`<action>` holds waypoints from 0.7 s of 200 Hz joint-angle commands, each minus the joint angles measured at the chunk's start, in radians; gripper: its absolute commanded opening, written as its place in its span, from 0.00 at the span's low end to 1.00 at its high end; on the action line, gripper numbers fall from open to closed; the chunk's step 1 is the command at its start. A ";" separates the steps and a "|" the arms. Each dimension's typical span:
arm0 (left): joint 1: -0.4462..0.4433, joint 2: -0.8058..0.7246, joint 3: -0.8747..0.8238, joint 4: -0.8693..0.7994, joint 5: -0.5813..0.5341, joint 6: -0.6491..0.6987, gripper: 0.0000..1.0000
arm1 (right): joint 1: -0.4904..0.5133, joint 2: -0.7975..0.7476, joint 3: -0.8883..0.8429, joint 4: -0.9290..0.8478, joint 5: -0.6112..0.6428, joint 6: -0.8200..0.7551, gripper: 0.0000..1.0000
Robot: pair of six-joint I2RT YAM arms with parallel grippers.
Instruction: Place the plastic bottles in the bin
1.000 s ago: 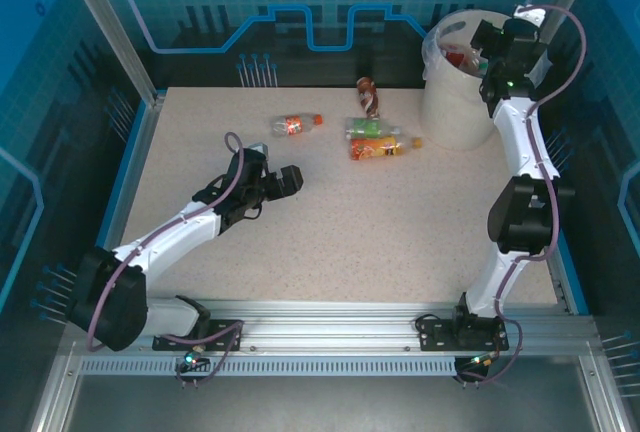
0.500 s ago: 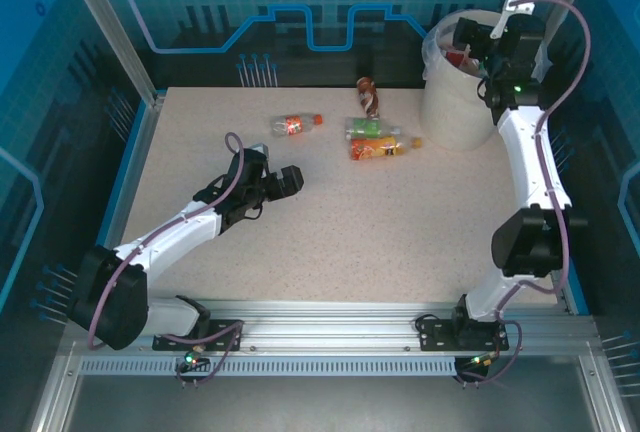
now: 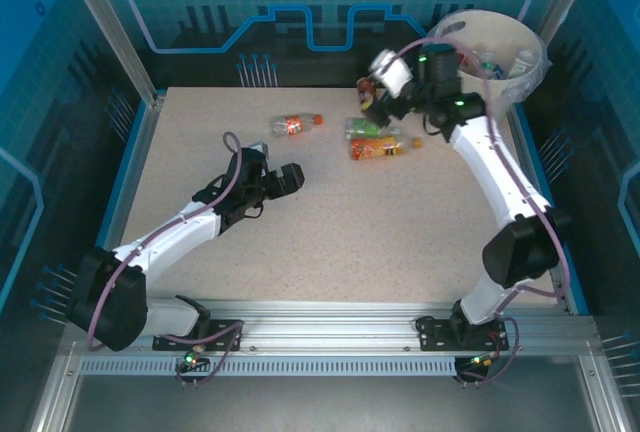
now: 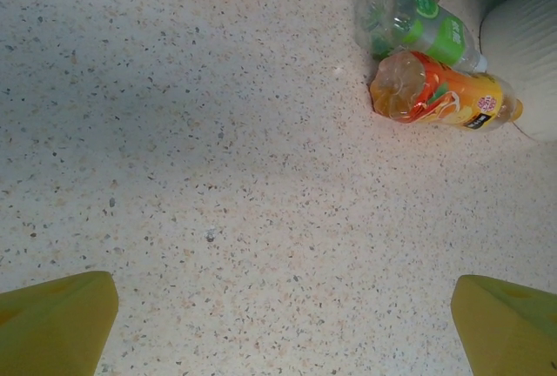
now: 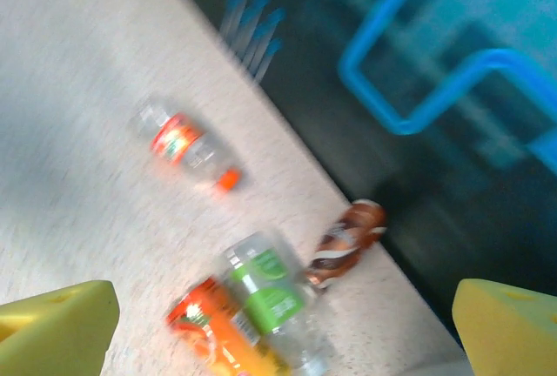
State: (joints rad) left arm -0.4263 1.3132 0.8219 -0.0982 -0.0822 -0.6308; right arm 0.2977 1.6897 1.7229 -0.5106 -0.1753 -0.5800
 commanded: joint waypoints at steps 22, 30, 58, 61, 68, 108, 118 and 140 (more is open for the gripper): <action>0.012 -0.053 -0.014 0.011 -0.017 -0.015 0.99 | 0.112 0.194 0.028 -0.202 0.197 -0.394 1.00; 0.012 -0.058 -0.018 0.007 -0.022 -0.014 0.99 | 0.122 0.234 0.046 -0.218 0.228 -0.427 1.00; 0.014 -0.076 -0.027 -0.003 -0.036 -0.010 0.99 | 0.154 0.372 0.101 -0.258 0.374 -0.550 1.00; 0.014 -0.079 -0.027 -0.003 -0.037 -0.009 0.99 | 0.156 0.383 0.104 -0.256 0.388 -0.564 1.00; 0.015 -0.084 -0.031 -0.006 -0.039 -0.006 0.99 | 0.160 0.407 0.106 -0.246 0.416 -0.589 1.00; 0.022 -0.109 -0.054 -0.012 -0.048 -0.003 0.99 | 0.162 0.497 0.116 -0.142 0.469 -0.648 1.00; 0.024 -0.111 -0.056 -0.014 -0.048 0.000 0.99 | 0.162 0.519 0.123 -0.121 0.474 -0.658 1.00; 0.026 -0.112 -0.054 -0.021 -0.049 0.004 0.99 | 0.164 0.569 0.144 -0.099 0.485 -0.682 1.00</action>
State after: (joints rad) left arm -0.4126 1.2274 0.7815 -0.1032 -0.1123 -0.6300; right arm 0.4492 2.2032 1.8183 -0.6552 0.2668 -1.2022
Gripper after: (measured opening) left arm 0.992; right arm 0.997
